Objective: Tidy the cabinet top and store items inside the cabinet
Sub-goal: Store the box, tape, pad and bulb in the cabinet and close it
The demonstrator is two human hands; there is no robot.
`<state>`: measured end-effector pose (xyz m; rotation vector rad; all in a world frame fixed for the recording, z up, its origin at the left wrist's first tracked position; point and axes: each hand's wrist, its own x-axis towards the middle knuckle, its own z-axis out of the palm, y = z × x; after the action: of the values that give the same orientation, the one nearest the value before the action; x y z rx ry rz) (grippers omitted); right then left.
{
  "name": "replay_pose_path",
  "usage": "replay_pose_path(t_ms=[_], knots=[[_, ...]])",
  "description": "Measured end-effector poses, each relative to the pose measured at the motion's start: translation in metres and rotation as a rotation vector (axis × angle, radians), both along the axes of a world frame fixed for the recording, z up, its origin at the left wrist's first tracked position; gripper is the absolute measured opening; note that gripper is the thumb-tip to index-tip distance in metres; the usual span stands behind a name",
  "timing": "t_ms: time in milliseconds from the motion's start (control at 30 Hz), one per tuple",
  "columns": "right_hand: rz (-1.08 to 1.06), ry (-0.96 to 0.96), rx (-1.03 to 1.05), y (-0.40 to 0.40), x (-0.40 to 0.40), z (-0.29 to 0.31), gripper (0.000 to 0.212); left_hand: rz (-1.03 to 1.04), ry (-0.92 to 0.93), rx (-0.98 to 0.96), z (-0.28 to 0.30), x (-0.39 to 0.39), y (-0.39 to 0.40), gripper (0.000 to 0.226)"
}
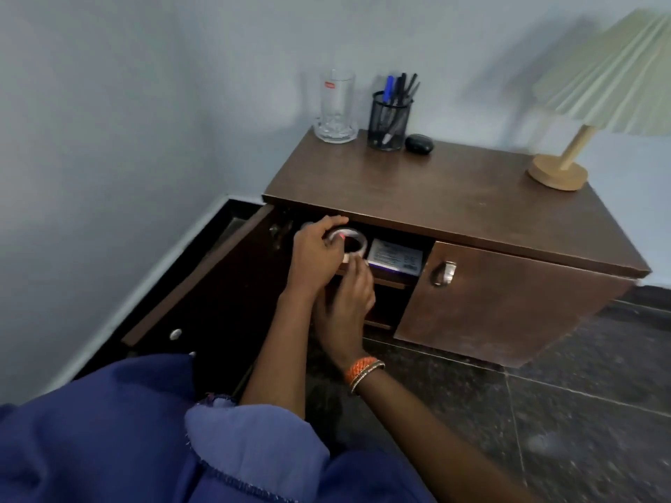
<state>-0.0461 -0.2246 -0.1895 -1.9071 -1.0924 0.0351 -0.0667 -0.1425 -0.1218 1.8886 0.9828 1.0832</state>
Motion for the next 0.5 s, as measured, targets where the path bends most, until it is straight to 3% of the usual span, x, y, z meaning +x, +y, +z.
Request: replay_pose_path(t_ms=[133, 167, 300, 500], knots=[[0.352, -0.129, -0.007, 0.034, -0.044, 0.031, 0.082, 0.221, -0.202, -0.040, 0.028, -0.057, 0.009, 0.030], [0.385, -0.058, -0.049, 0.040, -0.056, 0.038, 0.086, 0.278, -0.245, -0.039, 0.034, -0.072, 0.012, 0.030], [0.395, 0.591, -0.285, 0.066, -0.094, 0.060, 0.113, 0.507, -0.354, -0.173, 0.042, -0.138, 0.025, 0.029], [0.374, 0.836, -0.419, 0.087, -0.118, 0.061, 0.118, 0.575, -0.304, -0.606, 0.014, -0.206, 0.030, 0.024]])
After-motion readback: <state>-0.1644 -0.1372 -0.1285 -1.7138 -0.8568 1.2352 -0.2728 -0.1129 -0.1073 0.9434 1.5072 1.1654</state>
